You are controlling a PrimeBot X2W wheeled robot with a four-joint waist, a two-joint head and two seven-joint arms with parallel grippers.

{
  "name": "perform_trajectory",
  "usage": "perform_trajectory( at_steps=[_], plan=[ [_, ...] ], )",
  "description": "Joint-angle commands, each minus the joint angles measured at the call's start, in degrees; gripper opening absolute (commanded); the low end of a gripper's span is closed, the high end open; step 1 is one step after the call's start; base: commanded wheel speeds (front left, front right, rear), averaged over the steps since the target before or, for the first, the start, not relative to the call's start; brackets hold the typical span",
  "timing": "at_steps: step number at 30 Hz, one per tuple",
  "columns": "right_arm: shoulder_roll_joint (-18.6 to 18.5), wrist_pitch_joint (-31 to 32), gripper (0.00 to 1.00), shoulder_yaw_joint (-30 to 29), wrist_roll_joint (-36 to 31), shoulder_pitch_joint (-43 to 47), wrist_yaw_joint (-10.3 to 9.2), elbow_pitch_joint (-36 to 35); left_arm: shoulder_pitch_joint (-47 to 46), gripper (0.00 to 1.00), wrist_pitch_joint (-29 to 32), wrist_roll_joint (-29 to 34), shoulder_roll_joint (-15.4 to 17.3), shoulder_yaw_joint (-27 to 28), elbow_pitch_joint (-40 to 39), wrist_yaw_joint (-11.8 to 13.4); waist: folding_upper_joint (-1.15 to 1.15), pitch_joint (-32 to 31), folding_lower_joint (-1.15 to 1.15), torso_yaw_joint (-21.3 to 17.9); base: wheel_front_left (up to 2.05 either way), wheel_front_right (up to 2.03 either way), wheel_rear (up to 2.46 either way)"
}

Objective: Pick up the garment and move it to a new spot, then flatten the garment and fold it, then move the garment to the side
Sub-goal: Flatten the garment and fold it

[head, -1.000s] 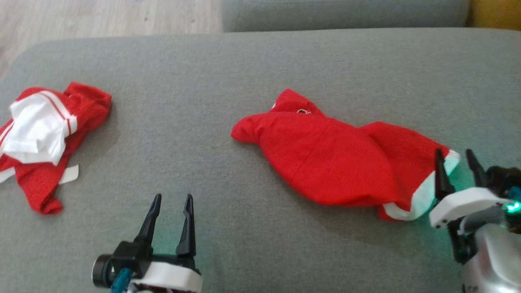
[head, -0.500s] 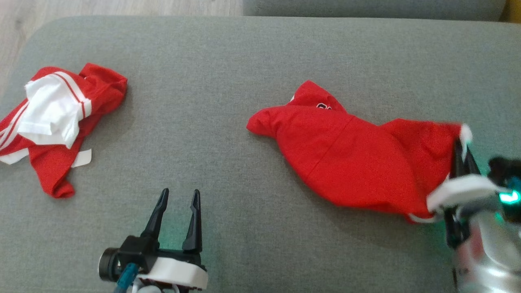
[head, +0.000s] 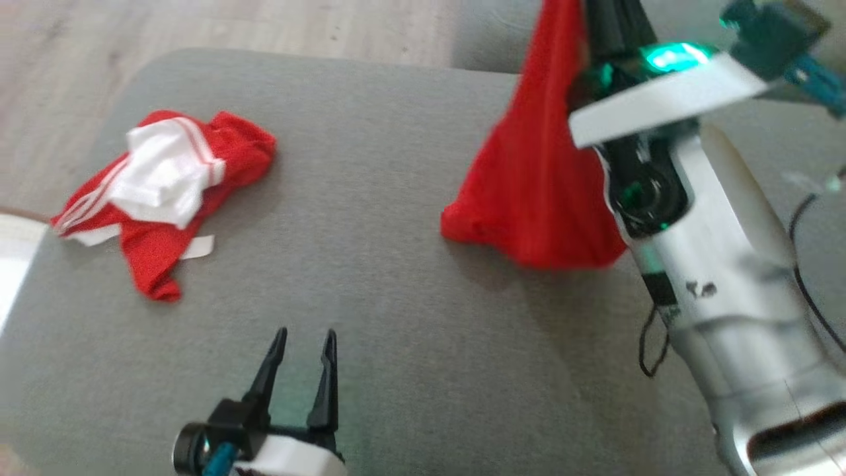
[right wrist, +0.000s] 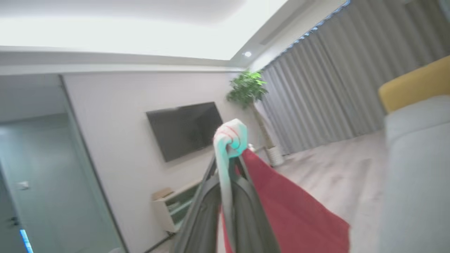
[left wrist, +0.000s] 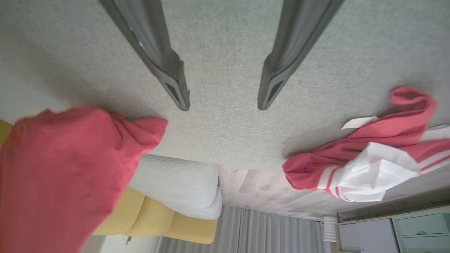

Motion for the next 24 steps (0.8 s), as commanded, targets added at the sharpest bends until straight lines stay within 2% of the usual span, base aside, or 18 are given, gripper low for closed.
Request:
perform_trajectory(
  at_steps=[1, 2, 5, 10, 15, 17, 18, 23, 24],
  plan=[
    [1.3, -1.0, 0.00, 2.7, 3.3, -4.0, -0.03, -2.0, 0.2, 1.00, -0.5, -0.3, 0.0, 1.1, -1.0, -0.2, 0.00, -2.2, 0.00, 3.0, 0.00, 0.00, 0.00],
    [1.3, -2.5, 0.00, 4.8, 7.5, -7.2, -0.03, -0.9, 1.1, 1.00, -0.5, -0.3, 0.0, 1.0, -0.6, -0.3, 0.00, -3.1, 0.00, 4.4, 0.00, 0.00, 0.00],
    [1.3, -4.5, 0.00, 5.4, 11.0, -11.3, -0.03, 2.8, 2.4, 1.00, -0.5, 0.0, 0.0, 1.3, -0.3, -0.4, 0.00, -4.1, 0.00, 5.4, 0.00, 0.00, 0.00],
    [1.3, -5.6, 0.00, 0.9, 10.2, -14.8, -0.03, 12.2, 3.9, 1.00, -0.5, 0.3, 0.0, 2.6, -0.5, -0.5, 0.00, -4.3, 0.00, 4.1, 0.00, 0.00, 0.00],
    [1.1, -5.7, 0.00, -8.3, 0.4, -11.4, -0.03, 21.4, 3.7, 1.00, -0.5, 0.1, 0.0, 3.4, -1.1, -0.4, 0.00, -3.2, 0.00, 0.2, 0.00, 0.00, 0.00],
    [-0.5, -5.7, 0.00, -12.6, -3.7, -8.3, -0.03, 24.7, 3.1, 1.00, -0.5, 0.0, 0.0, 3.4, -1.3, -0.4, 0.00, -2.6, 0.00, -1.2, 0.00, 0.00, 0.00],
    [-0.5, -5.7, 0.00, -12.6, -3.7, -8.3, -0.03, 24.7, 3.1, 1.00, -0.5, 0.0, 0.0, 3.4, -1.3, -0.4, 0.00, -2.6, 0.00, -1.2, 0.00, 0.00, 0.00],
    [-7.6, -5.7, 0.00, -25.3, -14.2, 0.9, -0.03, 33.6, 1.1, 1.00, -0.5, -0.2, 0.0, 2.5, -1.6, -0.2, 0.00, -0.9, 0.00, -4.1, 0.00, 0.00, 0.00],
    [-8.9, -5.7, 0.14, -27.4, -16.8, 2.6, -0.03, 35.5, 0.7, 1.00, -0.5, -0.2, 0.0, 2.3, -1.6, -0.3, 0.00, -0.6, 0.00, -4.6, 0.00, 0.00, 0.00]
  ],
)
